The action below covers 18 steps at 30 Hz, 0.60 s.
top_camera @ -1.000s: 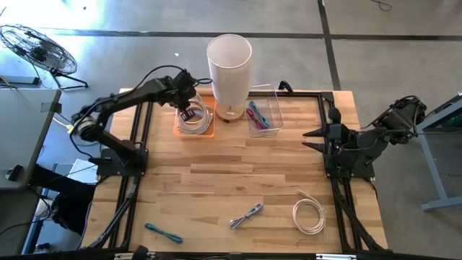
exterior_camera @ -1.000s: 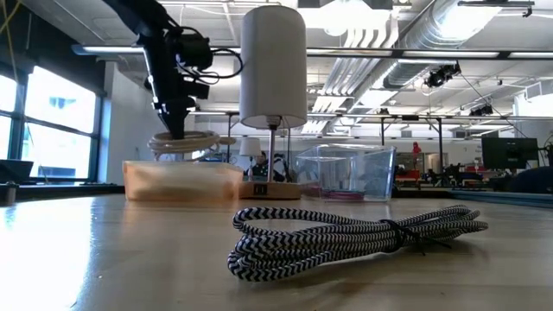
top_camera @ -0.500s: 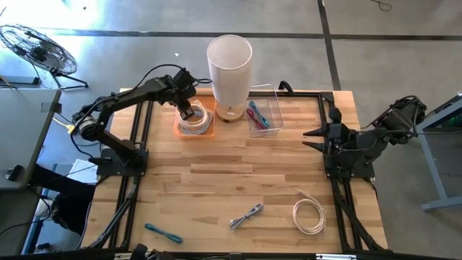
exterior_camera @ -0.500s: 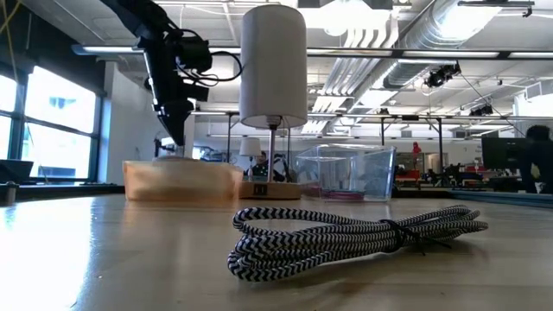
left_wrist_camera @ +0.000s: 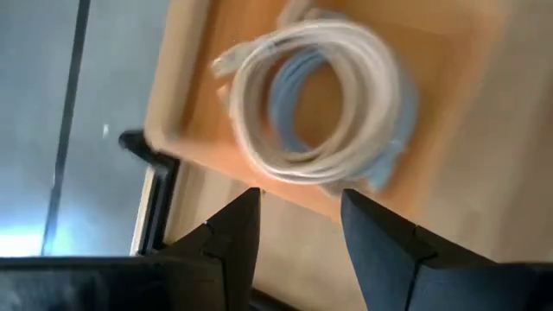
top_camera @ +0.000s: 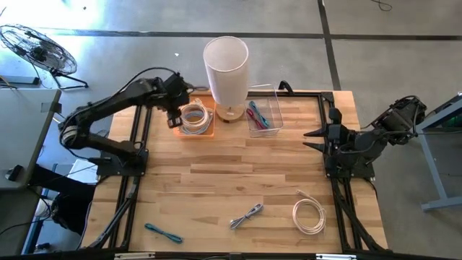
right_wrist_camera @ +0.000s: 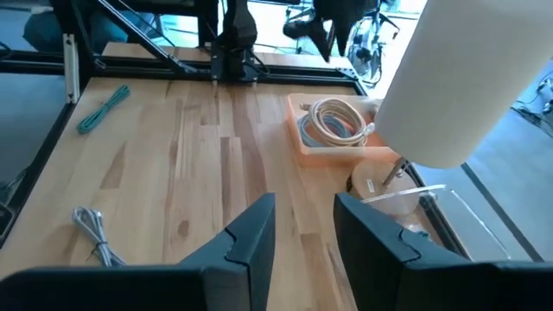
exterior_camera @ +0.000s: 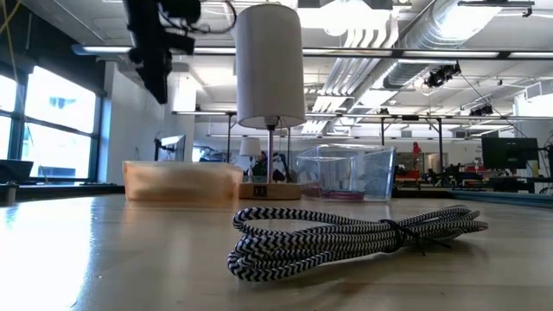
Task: Pick & Place USB Port
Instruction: Put the blue USB cable into the transparent bin
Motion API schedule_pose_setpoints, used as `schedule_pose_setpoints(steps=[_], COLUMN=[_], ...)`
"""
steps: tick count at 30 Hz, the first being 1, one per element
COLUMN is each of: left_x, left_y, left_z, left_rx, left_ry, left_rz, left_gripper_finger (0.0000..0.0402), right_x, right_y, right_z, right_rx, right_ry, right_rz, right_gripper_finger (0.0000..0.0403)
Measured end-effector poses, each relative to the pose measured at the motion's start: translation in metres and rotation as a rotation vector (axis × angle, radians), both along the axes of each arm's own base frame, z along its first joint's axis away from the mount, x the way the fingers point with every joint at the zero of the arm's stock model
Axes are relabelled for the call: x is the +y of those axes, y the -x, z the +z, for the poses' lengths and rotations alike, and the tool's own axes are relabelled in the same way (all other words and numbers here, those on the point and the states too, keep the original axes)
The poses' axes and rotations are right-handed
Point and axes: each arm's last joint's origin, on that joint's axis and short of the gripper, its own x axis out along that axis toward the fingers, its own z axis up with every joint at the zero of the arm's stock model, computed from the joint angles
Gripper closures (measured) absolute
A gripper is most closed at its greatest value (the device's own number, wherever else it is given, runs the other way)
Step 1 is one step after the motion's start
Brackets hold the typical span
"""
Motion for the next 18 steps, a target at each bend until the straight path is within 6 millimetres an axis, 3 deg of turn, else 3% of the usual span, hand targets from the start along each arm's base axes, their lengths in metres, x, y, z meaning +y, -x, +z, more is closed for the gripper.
schedule_pose_setpoints(steps=[8, 18], left_x=[-0.081, -0.184], left_y=[0.008, 0.009], left_z=[0.029, 0.028], left_rx=[-0.221, -0.245], left_ry=[0.087, 0.234], left_rz=[-0.295, -0.657], left_gripper_finger=[0.0243, 0.0243], right_x=[-0.001, 0.0], right_y=[0.0, 0.0], right_z=[0.0, -0.001], right_rx=[0.011, 0.024], right_ry=[0.061, 0.079], right_rz=[0.007, 0.04], right_gripper_finger=[0.029, 0.029])
